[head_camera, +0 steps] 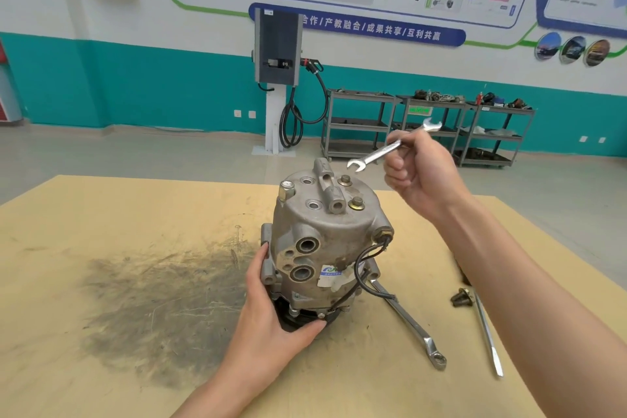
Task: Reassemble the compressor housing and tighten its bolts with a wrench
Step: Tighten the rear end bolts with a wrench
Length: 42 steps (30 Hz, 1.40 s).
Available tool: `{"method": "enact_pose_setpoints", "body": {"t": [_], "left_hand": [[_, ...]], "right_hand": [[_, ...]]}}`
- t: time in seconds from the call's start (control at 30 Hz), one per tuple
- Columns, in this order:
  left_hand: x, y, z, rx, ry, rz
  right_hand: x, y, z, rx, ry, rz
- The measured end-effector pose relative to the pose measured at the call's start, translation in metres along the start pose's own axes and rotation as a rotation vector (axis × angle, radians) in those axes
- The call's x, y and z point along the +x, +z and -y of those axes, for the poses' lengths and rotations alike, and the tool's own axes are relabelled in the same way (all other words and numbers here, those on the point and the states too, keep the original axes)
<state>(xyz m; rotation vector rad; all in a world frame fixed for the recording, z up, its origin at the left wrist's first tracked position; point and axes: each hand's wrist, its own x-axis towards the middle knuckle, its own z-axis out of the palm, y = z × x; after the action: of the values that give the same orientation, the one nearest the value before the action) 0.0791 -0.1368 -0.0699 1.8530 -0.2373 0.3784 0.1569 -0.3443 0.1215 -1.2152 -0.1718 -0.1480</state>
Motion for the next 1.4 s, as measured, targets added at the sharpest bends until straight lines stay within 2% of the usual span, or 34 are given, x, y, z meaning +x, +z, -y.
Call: {"method": "enact_pose_setpoints", "body": {"t": [0.17, 0.33, 0.43, 0.53, 0.63, 0.7, 0.8, 0.9, 1.0, 1.07, 1.23, 1.33, 1.4], "left_hand": [[0.002, -0.002, -0.003, -0.035, -0.059, 0.017], [0.002, -0.002, -0.002, -0.054, -0.064, 0.015], [0.001, -0.002, -0.004, -0.075, -0.058, 0.013], [0.001, -0.002, -0.005, -0.092, -0.056, 0.015], [0.001, -0.003, -0.005, -0.099, -0.061, 0.009], [0.001, -0.002, -0.004, -0.101, -0.057, 0.008], [0.002, -0.001, -0.002, -0.103, -0.048, 0.013], [0.003, -0.001, -0.001, -0.105, -0.044, 0.009], [0.003, 0.0, 0.0, -0.101, -0.03, 0.003], [0.002, 0.0, -0.001, -0.108, -0.033, 0.007], [0.0, 0.0, -0.004, -0.09, -0.028, 0.002], [0.0, 0.0, -0.005, -0.084, -0.027, -0.003], [0.0, 0.0, -0.006, -0.086, -0.032, -0.005]], "right_hand": [[0.008, 0.004, -0.01, -0.072, 0.027, -0.015], [0.012, 0.003, -0.015, -0.08, 0.109, 0.079], [0.01, 0.004, -0.02, -0.036, 0.092, 0.106], [0.0, 0.004, -0.036, 0.038, -0.062, 0.016], [-0.016, 0.007, -0.061, 0.017, -0.304, -0.167], [-0.026, 0.011, -0.074, 0.022, -0.474, -0.225], [-0.035, 0.012, -0.081, -0.036, -0.706, -0.2], [-0.037, 0.006, -0.073, -0.249, -0.896, -0.158], [-0.037, 0.005, -0.058, -0.279, -0.994, -0.122], [-0.034, 0.007, -0.05, -0.195, -0.917, -0.114], [-0.025, 0.007, -0.048, -0.04, -0.425, -0.139], [-0.021, 0.005, -0.047, 0.077, -0.182, -0.054], [-0.02, 0.003, -0.046, 0.085, -0.104, -0.003]]}}
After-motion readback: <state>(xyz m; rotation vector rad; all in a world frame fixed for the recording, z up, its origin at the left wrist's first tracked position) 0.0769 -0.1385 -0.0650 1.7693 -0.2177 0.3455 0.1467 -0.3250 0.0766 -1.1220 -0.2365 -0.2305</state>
